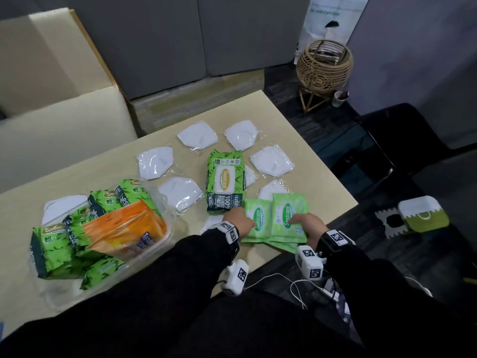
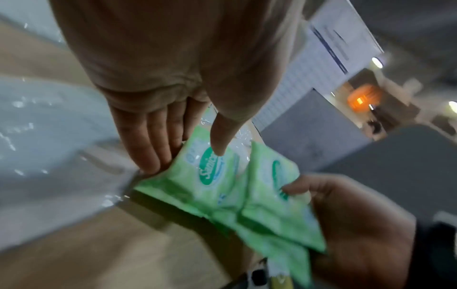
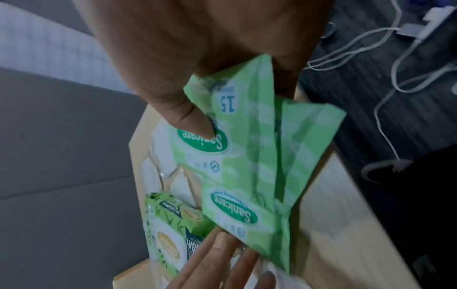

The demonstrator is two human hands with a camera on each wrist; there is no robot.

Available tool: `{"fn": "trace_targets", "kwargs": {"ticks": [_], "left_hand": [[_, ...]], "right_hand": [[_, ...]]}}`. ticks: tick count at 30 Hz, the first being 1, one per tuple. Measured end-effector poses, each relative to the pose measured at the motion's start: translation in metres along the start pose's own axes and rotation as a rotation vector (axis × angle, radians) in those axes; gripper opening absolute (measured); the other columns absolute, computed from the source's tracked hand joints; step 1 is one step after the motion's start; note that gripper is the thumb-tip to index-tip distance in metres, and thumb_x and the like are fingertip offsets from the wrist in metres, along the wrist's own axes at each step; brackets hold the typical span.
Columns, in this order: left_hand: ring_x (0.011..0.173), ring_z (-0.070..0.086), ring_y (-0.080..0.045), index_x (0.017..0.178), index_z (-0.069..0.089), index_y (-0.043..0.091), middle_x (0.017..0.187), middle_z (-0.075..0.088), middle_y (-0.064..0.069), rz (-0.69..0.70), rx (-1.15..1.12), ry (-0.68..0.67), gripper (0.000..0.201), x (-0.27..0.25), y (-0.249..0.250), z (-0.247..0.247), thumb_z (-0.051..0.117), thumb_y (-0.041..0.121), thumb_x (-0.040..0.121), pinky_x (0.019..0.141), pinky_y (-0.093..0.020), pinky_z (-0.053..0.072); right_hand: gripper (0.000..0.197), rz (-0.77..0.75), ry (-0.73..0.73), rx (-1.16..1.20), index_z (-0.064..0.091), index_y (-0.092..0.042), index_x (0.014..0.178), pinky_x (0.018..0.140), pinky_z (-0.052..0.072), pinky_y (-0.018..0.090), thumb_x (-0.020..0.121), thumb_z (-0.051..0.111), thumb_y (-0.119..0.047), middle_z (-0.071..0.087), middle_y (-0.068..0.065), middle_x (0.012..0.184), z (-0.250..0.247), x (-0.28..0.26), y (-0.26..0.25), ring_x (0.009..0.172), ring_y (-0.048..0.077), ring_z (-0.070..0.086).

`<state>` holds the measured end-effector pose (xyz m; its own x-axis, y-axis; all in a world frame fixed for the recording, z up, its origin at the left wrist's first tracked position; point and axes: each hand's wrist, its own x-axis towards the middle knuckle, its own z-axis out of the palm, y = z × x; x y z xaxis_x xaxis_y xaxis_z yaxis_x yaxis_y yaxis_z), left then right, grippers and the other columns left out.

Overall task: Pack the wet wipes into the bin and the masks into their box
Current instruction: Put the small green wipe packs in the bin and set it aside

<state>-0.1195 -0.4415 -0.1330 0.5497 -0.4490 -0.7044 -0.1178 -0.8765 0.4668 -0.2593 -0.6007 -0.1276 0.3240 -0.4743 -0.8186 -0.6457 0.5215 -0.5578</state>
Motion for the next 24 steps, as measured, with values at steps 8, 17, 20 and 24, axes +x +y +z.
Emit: {"fn": "trace_targets", "kwargs": {"ticks": [8, 17, 20, 24], "left_hand": [[0.095, 0.067, -0.022, 0.1, 0.064, 0.008, 0.1, 0.071, -0.005, -0.05, -0.344, -0.031, 0.031, 0.005, 0.02, 0.005, 0.085, 0.021, 0.08, 0.085, -0.033, 0.056], [0.105, 0.066, -0.032, 0.129, 0.061, 0.019, 0.118, 0.071, -0.007, 0.04, -0.495, 0.343, 0.038, 0.001, 0.011, -0.052, 0.057, 0.015, 0.091, 0.089, -0.034, 0.052], [0.085, 0.06, -0.028, 0.076, 0.063, 0.017, 0.082, 0.067, -0.004, 0.038, -0.857, 0.353, 0.018, -0.004, 0.011, -0.078, 0.055, 0.004, 0.084, 0.081, -0.035, 0.05], [0.096, 0.071, -0.03, 0.096, 0.068, 0.012, 0.1, 0.075, -0.012, 0.036, -1.037, 0.163, 0.019, -0.02, 0.01, -0.067, 0.068, 0.018, 0.078, 0.094, -0.052, 0.057]], "right_hand": [[0.049, 0.001, -0.082, 0.142, 0.063, 0.003, 0.121, 0.091, 0.05, 0.075, 0.073, 0.061, 0.012, 0.07, 0.034, 0.115, 0.014, 0.016, 0.018, 0.104, 0.056, 0.068], [0.041, -0.108, -0.097, 0.189, 0.063, 0.0, 0.119, 0.086, 0.058, 0.064, 0.079, 0.066, 0.008, 0.071, 0.03, 0.113, 0.031, 0.0, -0.004, 0.098, 0.048, 0.071], [0.046, -0.148, -0.189, 0.28, 0.06, -0.006, 0.123, 0.085, 0.058, 0.064, 0.085, 0.052, 0.017, 0.068, 0.029, 0.121, 0.044, -0.01, -0.022, 0.102, 0.048, 0.07], [0.059, -0.217, -0.35, 0.325, 0.059, -0.014, 0.129, 0.086, 0.059, 0.059, 0.083, 0.043, 0.018, 0.071, 0.022, 0.122, 0.073, -0.026, -0.046, 0.105, 0.046, 0.07]]}}
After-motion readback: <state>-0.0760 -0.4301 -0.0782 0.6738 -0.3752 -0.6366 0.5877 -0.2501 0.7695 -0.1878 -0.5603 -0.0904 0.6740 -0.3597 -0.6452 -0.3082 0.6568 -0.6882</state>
